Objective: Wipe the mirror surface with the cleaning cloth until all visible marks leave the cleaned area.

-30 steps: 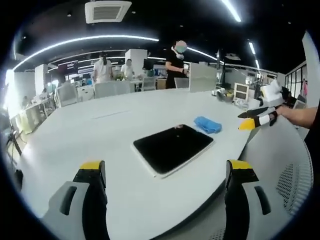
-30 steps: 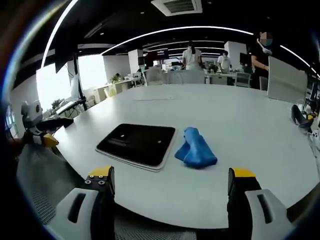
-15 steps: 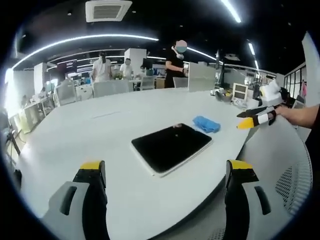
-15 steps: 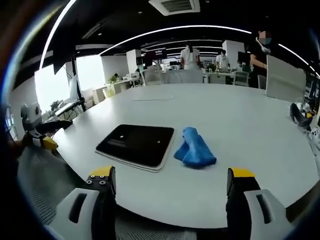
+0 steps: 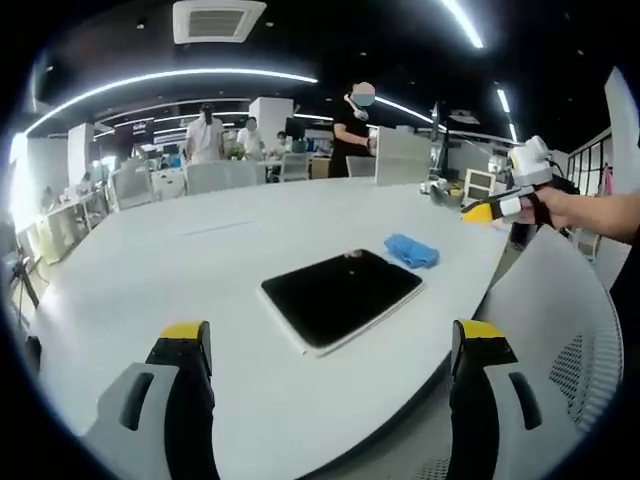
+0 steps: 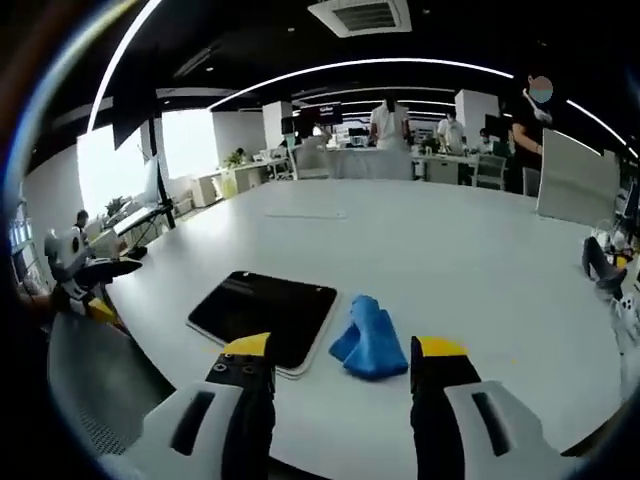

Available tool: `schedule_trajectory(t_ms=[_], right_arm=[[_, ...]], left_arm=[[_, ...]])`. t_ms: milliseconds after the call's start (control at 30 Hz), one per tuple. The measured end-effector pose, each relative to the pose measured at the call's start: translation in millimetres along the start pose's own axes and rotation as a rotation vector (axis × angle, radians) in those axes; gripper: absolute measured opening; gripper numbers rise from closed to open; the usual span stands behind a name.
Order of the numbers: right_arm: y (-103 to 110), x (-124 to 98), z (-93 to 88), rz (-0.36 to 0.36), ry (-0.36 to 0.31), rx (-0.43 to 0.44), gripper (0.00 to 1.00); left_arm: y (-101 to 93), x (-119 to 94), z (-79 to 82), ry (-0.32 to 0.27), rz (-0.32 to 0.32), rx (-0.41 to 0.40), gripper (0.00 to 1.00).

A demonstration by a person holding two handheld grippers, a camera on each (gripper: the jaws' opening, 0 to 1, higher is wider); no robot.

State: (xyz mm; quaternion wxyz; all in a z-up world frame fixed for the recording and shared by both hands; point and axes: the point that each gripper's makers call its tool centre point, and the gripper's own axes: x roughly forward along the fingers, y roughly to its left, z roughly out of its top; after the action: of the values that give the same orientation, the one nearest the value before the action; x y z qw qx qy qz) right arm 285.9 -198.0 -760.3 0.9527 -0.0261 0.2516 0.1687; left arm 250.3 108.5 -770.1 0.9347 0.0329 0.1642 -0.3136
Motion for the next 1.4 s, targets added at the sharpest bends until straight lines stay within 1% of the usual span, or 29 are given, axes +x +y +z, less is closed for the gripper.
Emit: schedule_trajectory(t_ms=[33,67,100,133,200,233,267,300,333,433,567,700,867,967,1000,1067,1100,1167,1267,1400], right_arm=[[1.4,1.7,-0.8,0.012,0.017,-0.025,0.38],[2.0,4.4,-1.8,0.007,0.036,-0.044,0.35],[1.7,7.6,-3.8,0.005,0.055,-0.045,0.33],[5.5,12.1,-6.1,0.028,0.072,-0.047,0.33],[6.0,19.2,-7.7,0.037,0.083,-0.045,0.32],[5.1,24.7,-9.5,0.041,0.096,-0.048,0.3],[3.8,28.4,-9.5,0.046,0.097,-0.033,0.28],[4.2,34.2,-8.8,0.06,0.092,0.003,0.26],[3.3,36.0,-9.1,0.064,0.095,0.007,0.25],[-4.6,49.7,-16.6,0.052,0.154,-0.038,0.26],[-7.8,61.1,-17.7,0.06,0.18,-0.079,0.26],[-12.3,74.8,-24.4,0.069,0.232,-0.114,0.26],[-14.1,89.2,-27.9,0.077,0.272,-0.172,0.22],[-17.3,99.2,-32.3,0.078,0.297,-0.184,0.21],[-23.4,107.7,-34.5,0.078,0.304,-0.184,0.21],[-27.8,114.8,-38.4,0.078,0.317,-0.183,0.2],[-28.8,116.6,-40.3,0.077,0.325,-0.181,0.2],[-32.5,117.3,-48.2,0.073,0.363,-0.199,0.2],[-35.4,120.7,-55.0,0.074,0.385,-0.177,0.2],[-37.6,121.7,-56.3,0.063,0.384,-0.185,0.18]], left_arm=[[-0.6,0.1,-0.1,0.0,-0.003,0.0,0.99],[-1.3,0.3,-0.5,0.002,-0.007,0.0,0.99],[-1.5,0.4,-0.9,0.004,-0.009,-0.001,0.98],[-1.5,0.3,-1.2,0.006,-0.009,-0.001,0.97],[0.3,0.0,-0.6,0.001,0.0,0.001,0.97],[0.5,-0.1,-0.1,-0.001,0.003,-0.001,0.97],[0.4,0.1,-0.7,0.001,0.003,-0.008,0.97],[0.3,0.5,-2.8,0.013,0.0,-0.017,0.97],[0.4,0.7,-3.5,0.017,-0.001,-0.017,0.97],[0.5,0.5,-2.4,0.012,0.001,-0.015,0.98],[-0.1,0.9,-3.9,0.02,-0.005,-0.019,0.97],[-0.3,1.0,-3.1,0.015,-0.005,-0.019,0.97],[-1.1,1.1,-4.3,0.019,-0.008,-0.018,0.97],[-0.9,1.2,-5.0,0.023,-0.008,-0.019,0.97],[-0.7,1.2,-4.9,0.023,-0.007,-0.018,0.97],[-0.5,1.1,-5.0,0.024,-0.005,-0.019,0.97],[0.3,0.9,-4.1,0.019,0.0,-0.015,0.97],[-0.8,1.1,-2.0,0.007,-0.007,-0.013,0.98],[-2.1,1.0,-2.3,0.011,-0.013,-0.007,0.98],[-3.7,1.4,-2.8,0.015,-0.024,-0.009,0.97]])
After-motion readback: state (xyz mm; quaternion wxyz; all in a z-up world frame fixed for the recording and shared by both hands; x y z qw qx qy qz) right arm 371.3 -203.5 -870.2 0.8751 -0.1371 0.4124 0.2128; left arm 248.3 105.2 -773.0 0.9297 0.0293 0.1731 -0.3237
